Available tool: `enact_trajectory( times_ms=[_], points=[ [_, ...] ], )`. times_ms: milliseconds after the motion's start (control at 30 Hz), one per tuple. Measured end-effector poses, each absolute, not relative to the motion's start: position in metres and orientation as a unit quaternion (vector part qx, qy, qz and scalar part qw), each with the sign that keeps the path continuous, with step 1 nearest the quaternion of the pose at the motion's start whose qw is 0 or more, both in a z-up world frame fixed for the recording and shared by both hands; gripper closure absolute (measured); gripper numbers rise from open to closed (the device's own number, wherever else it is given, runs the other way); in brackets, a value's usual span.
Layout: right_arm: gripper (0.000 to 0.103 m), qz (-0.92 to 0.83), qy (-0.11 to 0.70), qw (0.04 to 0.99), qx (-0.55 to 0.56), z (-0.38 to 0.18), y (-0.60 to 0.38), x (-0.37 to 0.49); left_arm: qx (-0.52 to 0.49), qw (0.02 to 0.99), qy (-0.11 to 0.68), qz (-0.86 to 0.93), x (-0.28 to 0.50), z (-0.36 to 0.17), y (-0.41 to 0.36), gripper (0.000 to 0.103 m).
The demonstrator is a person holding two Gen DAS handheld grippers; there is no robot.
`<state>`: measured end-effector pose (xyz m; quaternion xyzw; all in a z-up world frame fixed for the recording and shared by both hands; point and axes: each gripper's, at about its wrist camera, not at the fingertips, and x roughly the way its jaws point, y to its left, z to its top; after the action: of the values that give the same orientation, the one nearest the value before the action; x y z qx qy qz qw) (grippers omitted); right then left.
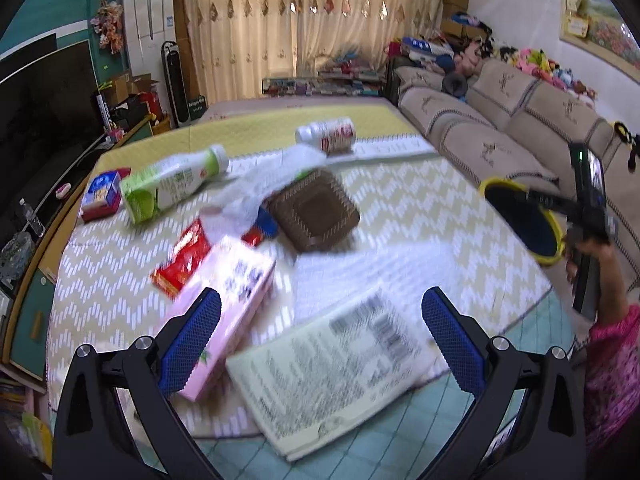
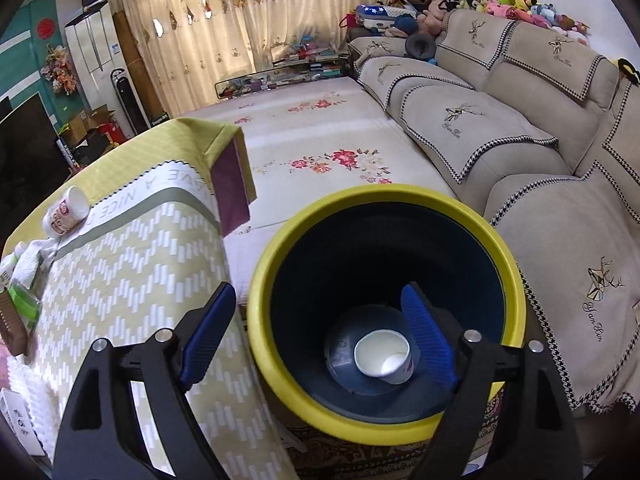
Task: Collect trash
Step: 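Carry the paper cup to the yellow-rimmed bin and release it, then lower the left gripper onto the white barcode paper box and grasp it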
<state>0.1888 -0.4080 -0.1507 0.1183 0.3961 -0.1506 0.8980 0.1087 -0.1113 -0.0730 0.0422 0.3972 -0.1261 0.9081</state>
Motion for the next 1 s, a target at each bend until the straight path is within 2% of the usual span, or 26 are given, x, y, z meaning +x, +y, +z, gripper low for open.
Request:
enact_trajectory(
  times_ms=[367, 667, 833, 1000],
  points=[
    [0.022, -0.122, 0.394, 0.904, 0.110, -0.145, -0.381, 0.197, 0.026, 0.877, 0.465, -0.122, 0.084, -0.110, -0.090, 0.004],
    [0.021, -0.127, 0.378, 0.910, 0.111, -0.132, -0.384, 0.191, 0.019, 0.849, 0.498, -0.178, 0.080, -0.126, -0.105, 0.004],
    [0.020, -0.124, 0.375, 0.911, 0.115, -0.132, -0.387, 0.190, 0.017, 0.818, 0.497, -0.287, 0.071, -0.119, -0.134, 0.004],
    [0.020, -0.120, 0.376, 0.911, 0.118, -0.135, -0.387, 0.190, 0.062, 0.823, 0.456, -0.333, 0.058, -0.096, -0.148, 0.004]
  ],
)
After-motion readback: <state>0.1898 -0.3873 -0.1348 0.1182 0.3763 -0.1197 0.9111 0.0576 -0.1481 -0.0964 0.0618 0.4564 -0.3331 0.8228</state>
